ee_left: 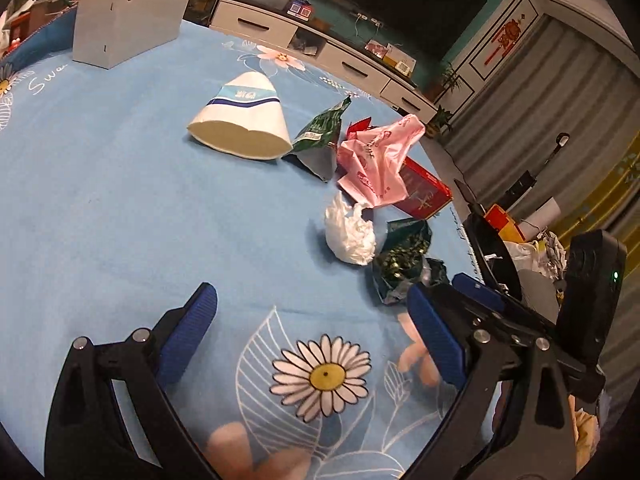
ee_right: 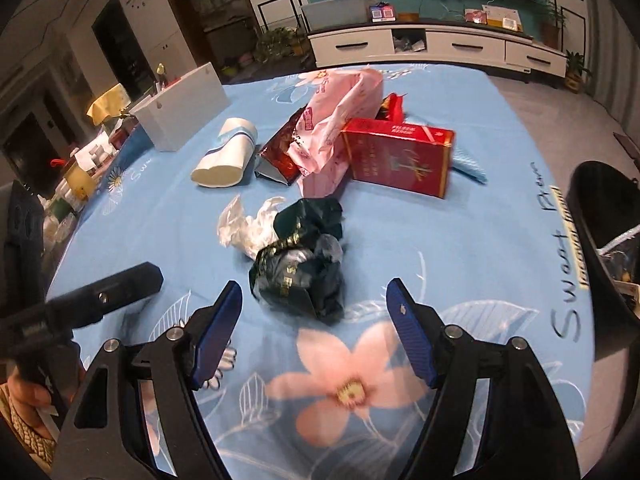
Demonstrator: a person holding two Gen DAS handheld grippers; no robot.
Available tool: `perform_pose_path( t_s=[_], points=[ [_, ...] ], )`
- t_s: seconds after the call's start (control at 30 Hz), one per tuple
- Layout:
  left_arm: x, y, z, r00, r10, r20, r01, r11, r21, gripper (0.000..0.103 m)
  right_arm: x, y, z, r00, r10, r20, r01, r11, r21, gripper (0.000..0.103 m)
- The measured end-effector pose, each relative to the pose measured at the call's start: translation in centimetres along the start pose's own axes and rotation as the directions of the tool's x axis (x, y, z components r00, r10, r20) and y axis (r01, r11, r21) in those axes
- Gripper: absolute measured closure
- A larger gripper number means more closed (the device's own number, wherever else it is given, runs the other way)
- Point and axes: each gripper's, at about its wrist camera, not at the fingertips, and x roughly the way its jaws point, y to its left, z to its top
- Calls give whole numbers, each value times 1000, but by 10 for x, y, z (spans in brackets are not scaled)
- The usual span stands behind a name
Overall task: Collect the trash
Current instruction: 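Move both open tools back over the remaining trash on the table, then grasp the white tissue with the left tool while the right tool grasps the dark green bag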
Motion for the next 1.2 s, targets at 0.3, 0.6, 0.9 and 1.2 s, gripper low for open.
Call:
perform_pose_path(
  t_s=[0.3,0.6,0.9,1.2],
  points=[
    [17,-12,11,999,50,5,-50,995,92,8,27,2,7,999,17,-30,-18,999,-36,58],
    [45,-36,16,995,101,-25,-94,979,180,15,-9,-34,12,996,-61,68,59,998,24,62],
    [81,-63,17,977,209,-32,-193,944,269,41,-37,-73,6,990,-86,115,71,990,126,62],
    [73,-84,9,973,229,1,-217,921,323,75,-47,-81,2,987,-71,142,49,987,151,62]
  ],
)
